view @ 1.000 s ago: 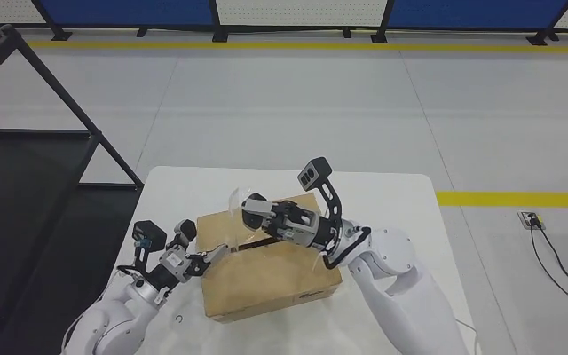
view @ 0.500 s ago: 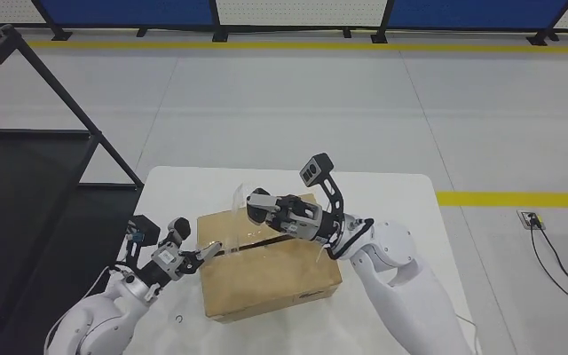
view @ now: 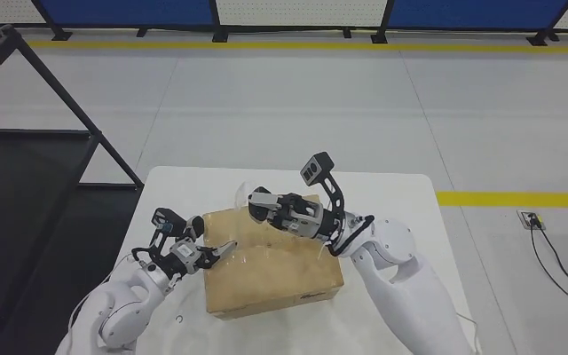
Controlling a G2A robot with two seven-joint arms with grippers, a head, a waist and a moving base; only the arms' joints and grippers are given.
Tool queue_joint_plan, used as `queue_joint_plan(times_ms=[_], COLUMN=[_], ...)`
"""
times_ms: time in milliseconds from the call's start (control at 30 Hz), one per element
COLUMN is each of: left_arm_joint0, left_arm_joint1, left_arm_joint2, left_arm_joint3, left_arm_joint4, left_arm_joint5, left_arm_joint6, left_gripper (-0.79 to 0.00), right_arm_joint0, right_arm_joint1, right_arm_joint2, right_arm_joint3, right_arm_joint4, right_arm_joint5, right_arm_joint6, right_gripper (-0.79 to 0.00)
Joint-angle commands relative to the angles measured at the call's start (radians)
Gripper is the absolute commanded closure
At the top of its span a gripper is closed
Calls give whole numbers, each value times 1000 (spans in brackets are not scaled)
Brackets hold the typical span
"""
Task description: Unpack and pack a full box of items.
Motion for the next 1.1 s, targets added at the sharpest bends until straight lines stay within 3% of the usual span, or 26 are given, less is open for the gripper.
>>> queue_joint_plan(times_ms=[0,533,1067], left_arm_joint0=[5,29,28], left_arm_joint1=[2,10,14], left_arm_joint2=[-7,-35,-28], left_arm_joint3=[2,14,22], left_arm_joint4=[0,-16,-24], left_arm_joint5=[0,5,7], left_arm_joint6=[-10,-31,-40], left_gripper=[-785,-785,-785], right_arm_joint0=[0,-16,-102], right_arm_joint1=[0,7,37], right_arm_joint2=[1,27,123], right_arm_joint3=[1,4,-34], right_arm_joint4=[0,-7,-39], right_arm_joint5=[-1,12,84], right_arm_joint6=[1,-7,-30], right_gripper=[0,0,0])
